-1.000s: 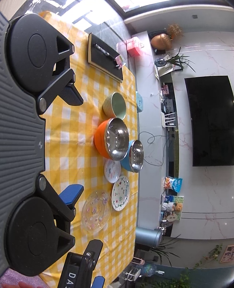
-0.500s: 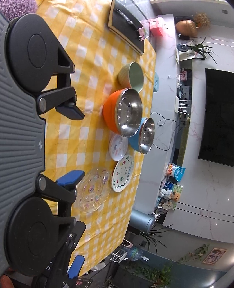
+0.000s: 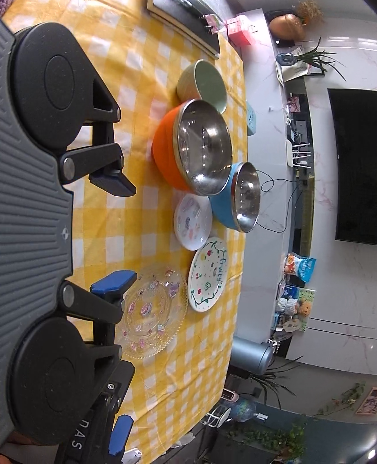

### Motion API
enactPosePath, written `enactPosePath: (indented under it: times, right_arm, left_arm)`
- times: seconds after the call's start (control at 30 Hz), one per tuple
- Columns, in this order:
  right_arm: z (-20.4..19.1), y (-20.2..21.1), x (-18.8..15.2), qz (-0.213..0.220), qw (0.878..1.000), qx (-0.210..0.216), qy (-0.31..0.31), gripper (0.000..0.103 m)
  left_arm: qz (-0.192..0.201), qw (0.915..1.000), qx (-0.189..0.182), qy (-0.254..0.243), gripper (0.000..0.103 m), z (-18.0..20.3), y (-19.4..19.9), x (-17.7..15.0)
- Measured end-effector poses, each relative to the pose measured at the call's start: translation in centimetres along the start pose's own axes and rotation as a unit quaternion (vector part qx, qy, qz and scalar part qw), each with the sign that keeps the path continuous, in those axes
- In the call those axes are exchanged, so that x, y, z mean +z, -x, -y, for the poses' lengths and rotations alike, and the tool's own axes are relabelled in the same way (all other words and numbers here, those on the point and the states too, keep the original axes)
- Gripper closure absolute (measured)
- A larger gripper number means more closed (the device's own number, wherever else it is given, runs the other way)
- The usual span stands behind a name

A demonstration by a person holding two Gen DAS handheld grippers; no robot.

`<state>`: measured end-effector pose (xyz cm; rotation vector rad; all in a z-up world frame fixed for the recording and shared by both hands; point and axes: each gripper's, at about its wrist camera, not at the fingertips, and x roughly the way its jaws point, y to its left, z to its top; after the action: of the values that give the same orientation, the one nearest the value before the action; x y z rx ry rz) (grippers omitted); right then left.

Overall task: Organize plates and bowls
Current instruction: 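Reach the left gripper to the clear glass plate rim and close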

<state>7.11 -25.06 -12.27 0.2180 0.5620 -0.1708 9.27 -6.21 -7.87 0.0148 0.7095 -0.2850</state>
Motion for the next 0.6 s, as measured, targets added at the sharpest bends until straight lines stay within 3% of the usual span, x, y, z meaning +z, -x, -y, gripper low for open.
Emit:
enactPosePath:
  times: [0.13, 0.2, 0.27, 0.3, 0.43, 0.5, 0.6]
  right_arm:
    - [1.0, -2.2, 0.4, -0.012, 1.0, -0.008, -0.005, 0.007]
    - [1.6, -3.4, 0.7, -0.025, 0.999, -0.009, -0.017, 0.022]
    - [2.4, -5.0, 1.0, -0.045, 0.998, -0.01, -0.036, 0.026]
    - [2.7, -5.6, 1.1, -0.051, 0.998, -0.009, -0.043, 0.034]
    - [3.6, -7.7, 1.7, -0.057, 0.997, -0.014, -0.058, 0.046]
    - [3.9, -8.7, 2.0, -0.056, 0.996, -0.015, -0.062, 0.058]
    - [4.4, -10.1, 2.5, -0.061, 0.995, -0.016, -0.073, 0.066]
  left_arm:
    - [-0.011, 0.9999, -0.01, -0.007, 0.034, 0.5, -2.3, 0.4]
    - [-0.018, 0.9996, -0.023, 0.005, 0.035, 0.5, -3.5, 0.7]
    - [-0.024, 0.9989, -0.036, 0.018, 0.043, 0.6, -4.7, 1.1]
    - [-0.03, 0.9984, -0.04, 0.025, 0.049, 0.5, -5.4, 1.3]
    - [-0.026, 0.9971, -0.056, 0.044, 0.05, 0.4, -7.0, 1.9]
    - [-0.026, 0.9971, -0.057, 0.044, 0.055, 0.7, -8.1, 2.2]
    - [-0.037, 0.9961, -0.062, 0.051, 0.061, 0.8, -9.7, 2.3]
